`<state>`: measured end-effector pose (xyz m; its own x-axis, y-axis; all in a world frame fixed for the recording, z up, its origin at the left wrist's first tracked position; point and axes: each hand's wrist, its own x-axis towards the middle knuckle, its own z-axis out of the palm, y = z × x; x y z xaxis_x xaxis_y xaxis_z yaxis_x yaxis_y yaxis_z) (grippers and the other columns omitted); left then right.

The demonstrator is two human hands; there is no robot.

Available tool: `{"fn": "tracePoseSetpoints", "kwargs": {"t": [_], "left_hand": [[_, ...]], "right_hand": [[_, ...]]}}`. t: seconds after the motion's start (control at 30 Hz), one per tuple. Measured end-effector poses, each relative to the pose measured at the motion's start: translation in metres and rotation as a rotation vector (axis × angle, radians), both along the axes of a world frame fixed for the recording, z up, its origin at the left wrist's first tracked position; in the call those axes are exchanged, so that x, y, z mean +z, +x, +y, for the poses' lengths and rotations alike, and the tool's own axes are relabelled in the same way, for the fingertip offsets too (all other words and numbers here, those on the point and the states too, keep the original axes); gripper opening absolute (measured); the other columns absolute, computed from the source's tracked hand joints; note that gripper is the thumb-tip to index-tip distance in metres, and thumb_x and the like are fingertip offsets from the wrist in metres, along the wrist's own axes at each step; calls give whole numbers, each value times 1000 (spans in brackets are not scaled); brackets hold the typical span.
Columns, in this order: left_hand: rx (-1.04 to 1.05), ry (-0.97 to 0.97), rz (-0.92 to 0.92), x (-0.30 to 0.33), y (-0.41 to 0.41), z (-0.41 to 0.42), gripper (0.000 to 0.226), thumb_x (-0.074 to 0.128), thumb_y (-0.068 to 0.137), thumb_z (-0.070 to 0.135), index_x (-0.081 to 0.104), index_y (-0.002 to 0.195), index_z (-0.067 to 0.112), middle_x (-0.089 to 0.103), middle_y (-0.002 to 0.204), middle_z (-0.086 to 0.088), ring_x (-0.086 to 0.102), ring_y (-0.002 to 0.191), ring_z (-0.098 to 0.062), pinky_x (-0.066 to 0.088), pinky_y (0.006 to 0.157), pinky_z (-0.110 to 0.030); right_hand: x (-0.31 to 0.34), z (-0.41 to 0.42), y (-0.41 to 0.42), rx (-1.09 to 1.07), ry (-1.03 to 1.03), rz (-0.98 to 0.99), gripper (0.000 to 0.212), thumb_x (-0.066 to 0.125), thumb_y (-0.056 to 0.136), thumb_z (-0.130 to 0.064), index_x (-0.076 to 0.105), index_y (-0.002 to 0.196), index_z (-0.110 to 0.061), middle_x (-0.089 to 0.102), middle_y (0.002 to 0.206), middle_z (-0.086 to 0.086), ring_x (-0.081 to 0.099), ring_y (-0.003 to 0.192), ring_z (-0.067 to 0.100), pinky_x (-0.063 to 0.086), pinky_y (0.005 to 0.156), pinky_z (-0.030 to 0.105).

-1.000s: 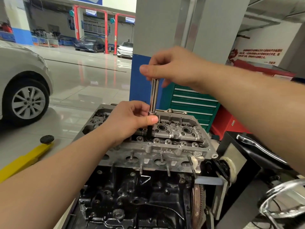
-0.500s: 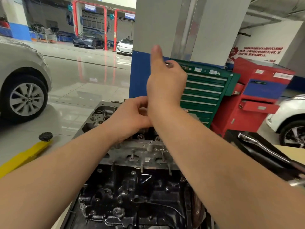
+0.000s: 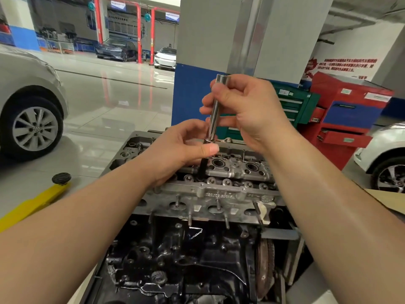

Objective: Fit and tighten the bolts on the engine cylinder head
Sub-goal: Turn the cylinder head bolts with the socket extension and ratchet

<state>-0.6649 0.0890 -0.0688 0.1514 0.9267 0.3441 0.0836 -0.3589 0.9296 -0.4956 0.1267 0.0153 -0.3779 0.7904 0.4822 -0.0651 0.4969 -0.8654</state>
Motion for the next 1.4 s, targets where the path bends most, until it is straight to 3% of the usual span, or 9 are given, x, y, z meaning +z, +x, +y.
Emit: {"fn": "tracePoseSetpoints", "kwargs": {"t": [0.17, 0.4, 0.57, 0.73, 0.87, 1.0, 1.17, 1.3, 1.4], "left_hand": [[171, 64, 59, -4, -1, -1, 35, 96, 61, 46, 74, 82, 29, 72, 80, -4, 71, 79, -25, 62, 88, -47], [53, 22, 26, -5, -2, -1, 14, 78, 92, 15, 77, 106, 14, 80, 101, -7, 77, 98, -23, 59, 81, -23], [44, 14, 61, -1, -1, -1, 32, 85, 85, 31, 75, 114, 22, 77, 114, 1, 73, 107, -19, 61, 90, -33], [244, 95, 81, -5, 1, 0, 30, 95, 72, 31, 69, 84, 21, 69, 77, 1, 64, 73, -18, 61, 84, -39], [209, 102, 109, -6, 0, -1, 13, 83, 88, 23, 74, 93, 17, 76, 93, -8, 74, 93, -30, 64, 85, -39], [106, 82, 120, -5, -2, 0, 5, 73, 98, 19, 76, 102, 19, 79, 100, 1, 75, 99, -15, 62, 86, -28], [108, 100, 154, -4, 0, 3, 28, 87, 77, 48, 75, 97, 34, 77, 104, 4, 72, 95, -19, 59, 89, -35], [234, 163, 119, -9, -1, 7, 28, 97, 70, 36, 69, 73, 38, 64, 69, 13, 59, 67, -5, 52, 67, -18], [229, 140, 78, -12, -2, 6, 22, 94, 75, 28, 72, 78, 27, 67, 77, 2, 68, 76, -16, 64, 82, -36]], "right_hand": [[-7, -11, -17, -161, 188, -20, 17, 79, 89, -24, 70, 99, -14, 79, 87, 5, 78, 77, 21, 62, 65, 33], [-6, -3, 12, 202, 20, -298, 25, 61, 96, 4, 65, 118, -6, 77, 107, 14, 75, 103, 32, 60, 94, 44], [-12, -6, 3, -142, 71, -241, 20, 87, 80, -12, 72, 93, -11, 78, 79, 7, 78, 75, 26, 65, 74, 50], [-22, -14, -5, -408, 240, -271, 35, 88, 70, -49, 71, 83, -21, 73, 75, 5, 73, 70, 27, 62, 66, 53], [-18, -13, 3, -30, 96, -219, 17, 71, 87, -24, 72, 103, -31, 76, 112, -1, 73, 105, 28, 59, 95, 52], [-14, -12, 12, 24, 27, -163, 24, 59, 98, 4, 69, 113, -12, 78, 104, 10, 76, 98, 28, 62, 89, 46], [-20, -19, 3, -183, 87, -114, 15, 75, 90, -3, 71, 98, -15, 78, 86, 7, 78, 83, 25, 65, 77, 47], [-26, -21, -14, -370, 189, -157, 16, 82, 85, -18, 72, 97, -17, 74, 82, 1, 74, 80, 20, 62, 78, 49], [-23, -18, -9, -170, 122, -180, 17, 73, 94, -14, 71, 111, -16, 78, 96, 2, 75, 92, 16, 61, 89, 43]]}}
